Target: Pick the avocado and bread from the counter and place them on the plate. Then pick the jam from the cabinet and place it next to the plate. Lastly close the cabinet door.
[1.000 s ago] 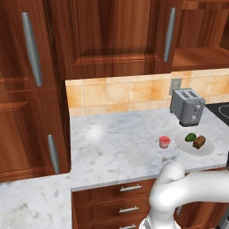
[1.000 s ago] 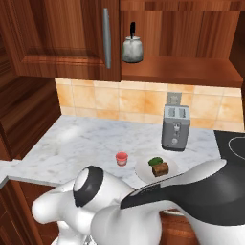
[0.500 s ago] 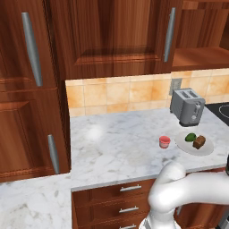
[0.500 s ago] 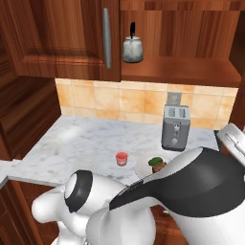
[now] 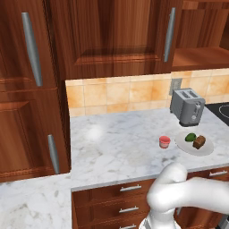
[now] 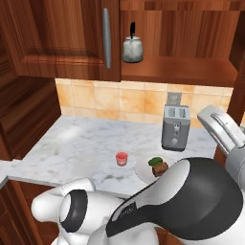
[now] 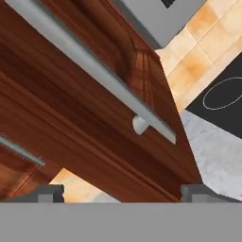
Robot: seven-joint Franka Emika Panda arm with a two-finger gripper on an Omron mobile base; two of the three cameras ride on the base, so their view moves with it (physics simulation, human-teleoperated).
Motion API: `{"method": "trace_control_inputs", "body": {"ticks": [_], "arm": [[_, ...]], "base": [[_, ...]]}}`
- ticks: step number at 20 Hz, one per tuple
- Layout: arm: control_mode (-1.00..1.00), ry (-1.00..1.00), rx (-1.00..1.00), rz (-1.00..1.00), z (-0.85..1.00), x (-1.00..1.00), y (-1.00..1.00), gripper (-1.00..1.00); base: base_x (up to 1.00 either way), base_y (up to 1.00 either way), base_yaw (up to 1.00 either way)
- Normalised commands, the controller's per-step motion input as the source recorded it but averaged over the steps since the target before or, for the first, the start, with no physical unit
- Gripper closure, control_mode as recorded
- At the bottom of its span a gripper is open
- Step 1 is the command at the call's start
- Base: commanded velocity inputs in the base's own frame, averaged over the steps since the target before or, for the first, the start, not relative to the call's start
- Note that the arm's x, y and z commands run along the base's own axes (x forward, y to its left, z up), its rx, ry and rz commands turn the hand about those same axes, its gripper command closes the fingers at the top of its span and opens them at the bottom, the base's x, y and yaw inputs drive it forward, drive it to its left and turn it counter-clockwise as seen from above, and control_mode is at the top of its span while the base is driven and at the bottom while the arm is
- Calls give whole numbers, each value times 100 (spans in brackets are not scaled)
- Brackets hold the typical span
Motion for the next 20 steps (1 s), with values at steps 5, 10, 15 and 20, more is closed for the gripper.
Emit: {"method": "trace_control_inputs", "body": {"ticks": [5, 10, 15, 20], "arm": [[-100, 6, 29, 28, 32, 12, 8, -100], [-100, 1, 24, 27, 29, 13, 2, -100], [-100, 2, 25, 28, 28, 18, 12, -100], [-100, 1, 23, 26, 32, 17, 15, -100]], "base": [[0, 0, 0], [0, 0, 0], [0, 0, 0], [0, 0, 0]]}}
